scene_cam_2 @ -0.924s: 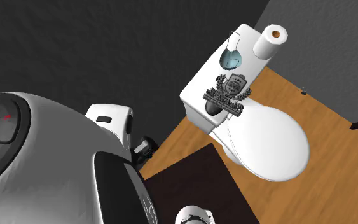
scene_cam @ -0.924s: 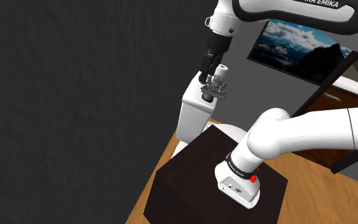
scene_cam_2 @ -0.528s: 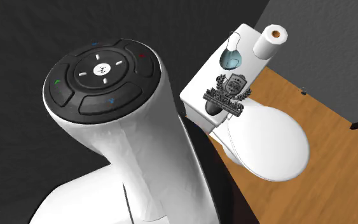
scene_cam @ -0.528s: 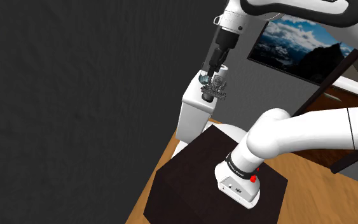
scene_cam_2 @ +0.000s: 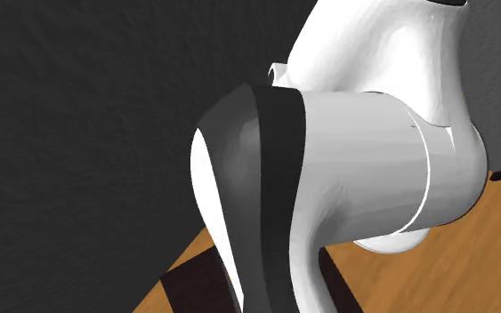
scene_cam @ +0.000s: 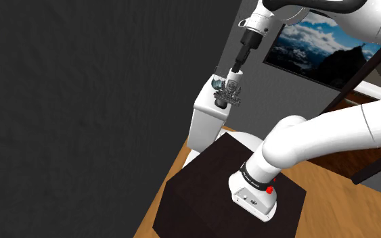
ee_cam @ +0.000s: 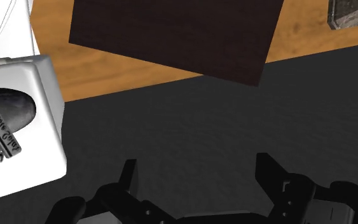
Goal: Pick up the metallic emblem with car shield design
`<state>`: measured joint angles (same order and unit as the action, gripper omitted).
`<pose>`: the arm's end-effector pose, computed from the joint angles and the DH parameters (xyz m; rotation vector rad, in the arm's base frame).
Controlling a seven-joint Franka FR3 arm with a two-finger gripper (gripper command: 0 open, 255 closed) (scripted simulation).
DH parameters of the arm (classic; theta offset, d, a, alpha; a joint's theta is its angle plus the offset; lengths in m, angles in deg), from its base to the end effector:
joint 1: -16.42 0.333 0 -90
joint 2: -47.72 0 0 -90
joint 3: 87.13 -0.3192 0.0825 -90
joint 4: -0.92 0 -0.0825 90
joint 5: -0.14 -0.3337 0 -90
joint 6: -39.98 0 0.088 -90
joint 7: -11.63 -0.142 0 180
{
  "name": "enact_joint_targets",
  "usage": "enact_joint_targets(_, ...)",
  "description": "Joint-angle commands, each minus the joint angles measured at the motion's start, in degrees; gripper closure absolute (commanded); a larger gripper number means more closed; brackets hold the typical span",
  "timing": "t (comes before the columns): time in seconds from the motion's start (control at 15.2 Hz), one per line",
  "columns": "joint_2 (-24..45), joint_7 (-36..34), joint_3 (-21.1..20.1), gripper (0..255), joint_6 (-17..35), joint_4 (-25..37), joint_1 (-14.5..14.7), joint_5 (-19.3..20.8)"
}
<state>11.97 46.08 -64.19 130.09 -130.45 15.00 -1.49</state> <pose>0.2693 -0.1433 0.5242 -2.8270 -0.3685 0.0009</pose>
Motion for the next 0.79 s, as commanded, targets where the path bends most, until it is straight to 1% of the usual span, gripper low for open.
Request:
enact_joint_targets(0.0,3.02,5.07,4.48,0,-0.16,2.04,0.25,-0.70)
enact_joint_targets(0.2,9.42,12.81,11.43,0,-1.25,6.90,1.43,-2.99)
enact_joint_targets(0.4,17.60,21.49,18.80,0,-3.25,12.72,3.00,-6.93)
enact_joint_targets(0.59,28.60,31.77,26.39,0,-6.89,19.69,4.05,-13.35)
enact_joint_targets(0.73,38.04,39.59,30.52,0,-10.84,25.13,2.94,-19.28)
